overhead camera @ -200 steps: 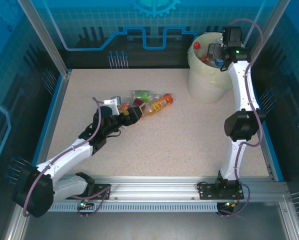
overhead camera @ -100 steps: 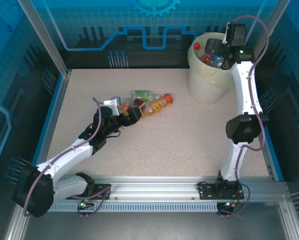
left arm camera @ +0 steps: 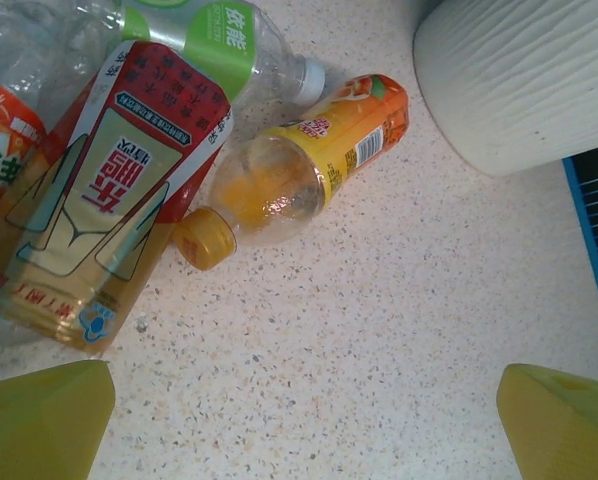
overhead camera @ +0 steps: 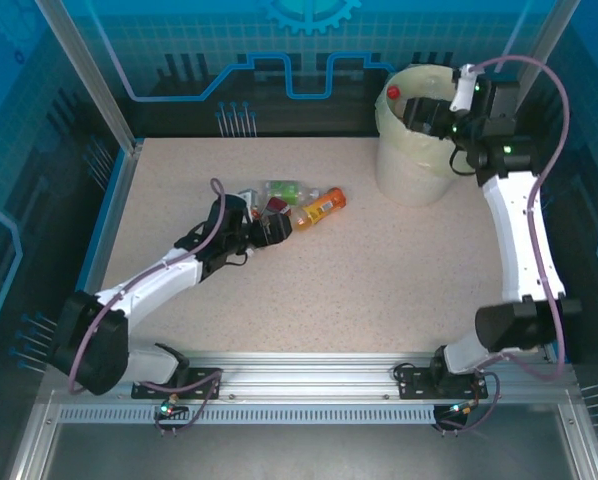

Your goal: Put the plastic bottles in the bin

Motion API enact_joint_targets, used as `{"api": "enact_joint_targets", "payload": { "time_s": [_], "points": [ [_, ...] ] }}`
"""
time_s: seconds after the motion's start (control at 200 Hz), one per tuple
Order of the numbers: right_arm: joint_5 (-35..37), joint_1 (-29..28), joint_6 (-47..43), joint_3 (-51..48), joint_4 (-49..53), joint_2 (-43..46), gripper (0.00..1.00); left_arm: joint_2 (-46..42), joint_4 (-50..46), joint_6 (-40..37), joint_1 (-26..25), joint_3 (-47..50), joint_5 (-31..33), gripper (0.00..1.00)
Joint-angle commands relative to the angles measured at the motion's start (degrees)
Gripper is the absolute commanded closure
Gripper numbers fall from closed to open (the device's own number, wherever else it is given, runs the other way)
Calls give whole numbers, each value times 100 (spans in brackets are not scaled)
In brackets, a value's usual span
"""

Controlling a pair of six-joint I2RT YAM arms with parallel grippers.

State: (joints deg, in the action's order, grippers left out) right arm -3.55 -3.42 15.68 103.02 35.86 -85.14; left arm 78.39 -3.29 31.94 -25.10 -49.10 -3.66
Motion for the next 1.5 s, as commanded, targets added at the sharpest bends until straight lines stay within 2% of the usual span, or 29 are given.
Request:
{"api": "enact_joint_targets", "payload": {
  "time_s": [0.0, 0.205, 0.34, 0.425, 0.6, 0.885, 1.055, 1.496],
  "points": [
    [-503, -306, 92, -842, -685, 621, 0, 435, -596, -733, -228, -607, -15, 1],
    [-532, -491, 803, -2557, -1539, 1780, 0, 1539, -1126, -1639, -587, -1785, 420, 4],
    [195, -493, 1130, -3348, -1808, 2433, 0, 2404, -1663, -2190, -668, -2744, 592, 6],
    [261, -458, 1071, -3570, -1804, 2730, 0, 2935, -1973, -2497, -680, -3331, 749, 8],
    [-49, -431, 1041, -3956, -1680, 3032, 0, 3795, -2606, -2909, -679, -4296, 1001, 11],
    [195, -431, 748, -3994, -1095, 3316, 0, 4686, -3059, -3259, -914, -4955, 1034, 13],
    [216, -431, 717, -4005, -1020, 3385, 0, 4834, -3072, -3150, -1029, -4957, 1139, 15],
    [-54, -432, 985, -4228, -1169, 3281, 0, 5128, -2692, -2200, -1040, -4919, 1420, 32]
  ]
}}
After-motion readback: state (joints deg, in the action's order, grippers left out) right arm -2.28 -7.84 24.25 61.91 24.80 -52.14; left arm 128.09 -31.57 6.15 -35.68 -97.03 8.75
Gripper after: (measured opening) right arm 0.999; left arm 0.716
